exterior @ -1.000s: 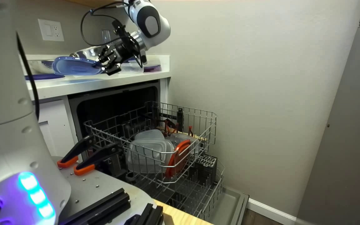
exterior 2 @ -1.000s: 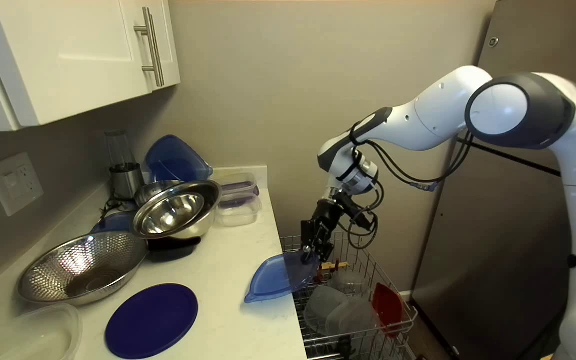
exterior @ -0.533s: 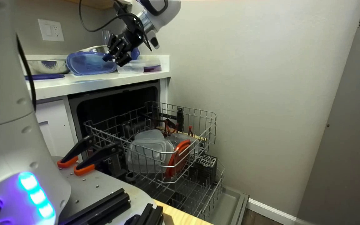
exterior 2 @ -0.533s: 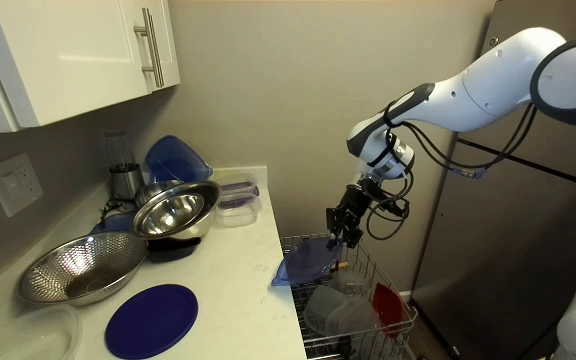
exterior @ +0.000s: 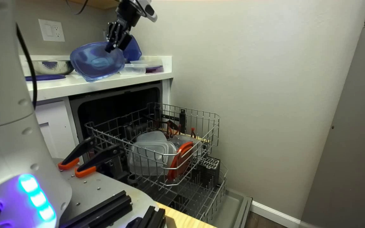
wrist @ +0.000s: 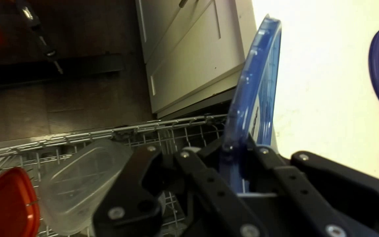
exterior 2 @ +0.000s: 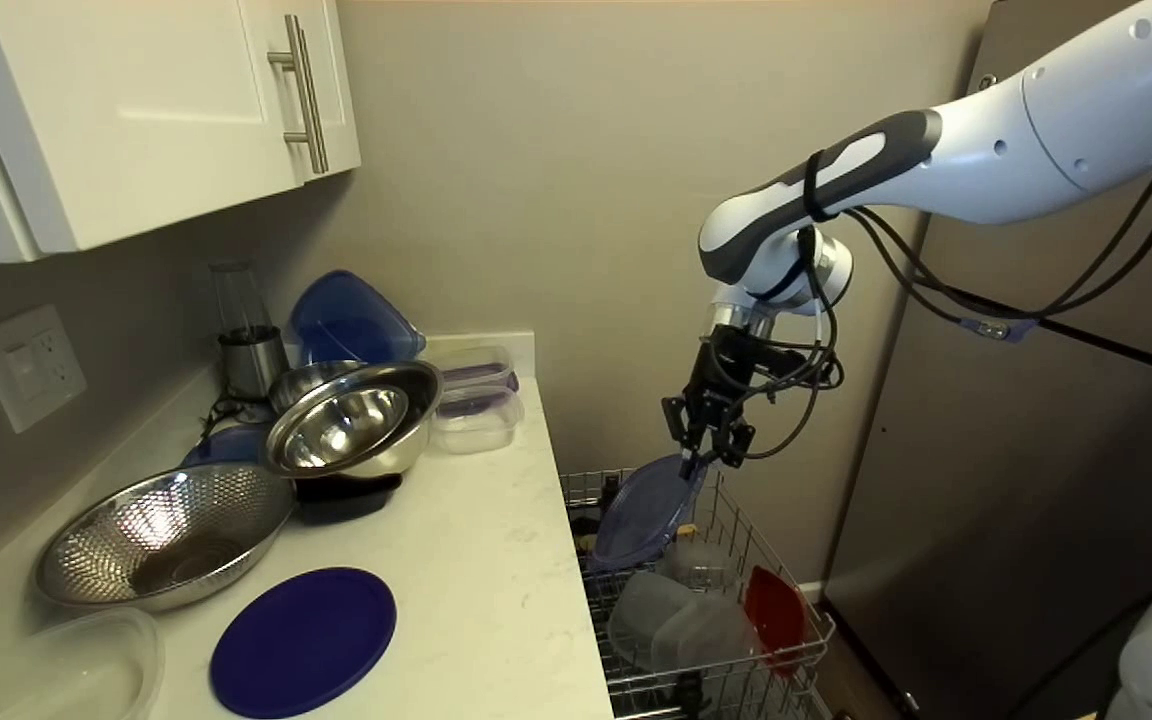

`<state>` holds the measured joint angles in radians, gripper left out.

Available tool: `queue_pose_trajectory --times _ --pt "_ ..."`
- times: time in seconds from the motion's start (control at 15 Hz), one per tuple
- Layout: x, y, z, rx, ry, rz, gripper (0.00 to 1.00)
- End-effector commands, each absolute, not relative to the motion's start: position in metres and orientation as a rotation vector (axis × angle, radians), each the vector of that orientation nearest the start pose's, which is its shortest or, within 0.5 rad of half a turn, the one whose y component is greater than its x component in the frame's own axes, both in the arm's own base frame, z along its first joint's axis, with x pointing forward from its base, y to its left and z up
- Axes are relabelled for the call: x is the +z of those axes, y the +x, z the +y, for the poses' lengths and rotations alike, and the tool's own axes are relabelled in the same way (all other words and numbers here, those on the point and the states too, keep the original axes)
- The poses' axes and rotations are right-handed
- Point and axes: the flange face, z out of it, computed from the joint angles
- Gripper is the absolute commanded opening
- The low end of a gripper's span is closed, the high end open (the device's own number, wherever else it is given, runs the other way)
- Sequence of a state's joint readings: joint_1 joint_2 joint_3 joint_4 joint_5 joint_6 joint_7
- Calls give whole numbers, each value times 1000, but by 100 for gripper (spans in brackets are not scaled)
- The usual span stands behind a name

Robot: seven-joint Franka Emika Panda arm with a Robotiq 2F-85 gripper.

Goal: Put one lid in the dishwasher

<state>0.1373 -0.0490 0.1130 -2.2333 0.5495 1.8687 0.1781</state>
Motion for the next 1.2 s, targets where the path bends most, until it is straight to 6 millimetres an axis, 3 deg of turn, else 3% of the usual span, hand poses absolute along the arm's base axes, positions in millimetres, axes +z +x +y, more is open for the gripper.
queue_pose_trajectory --times 0.0,0.13,0.33,0.67,0.87,1.13 --pt "403 446 171 532 -2789 340 4" --pt "405 444 180 534 -2841 372 4" --pt "388 446 201 522 -2944 379 4" --pt "326 454 243 471 -3163 324 4" --pt "288 464 258 471 -3287 327 4" --pt "265 480 263 418 -3367 363 4"
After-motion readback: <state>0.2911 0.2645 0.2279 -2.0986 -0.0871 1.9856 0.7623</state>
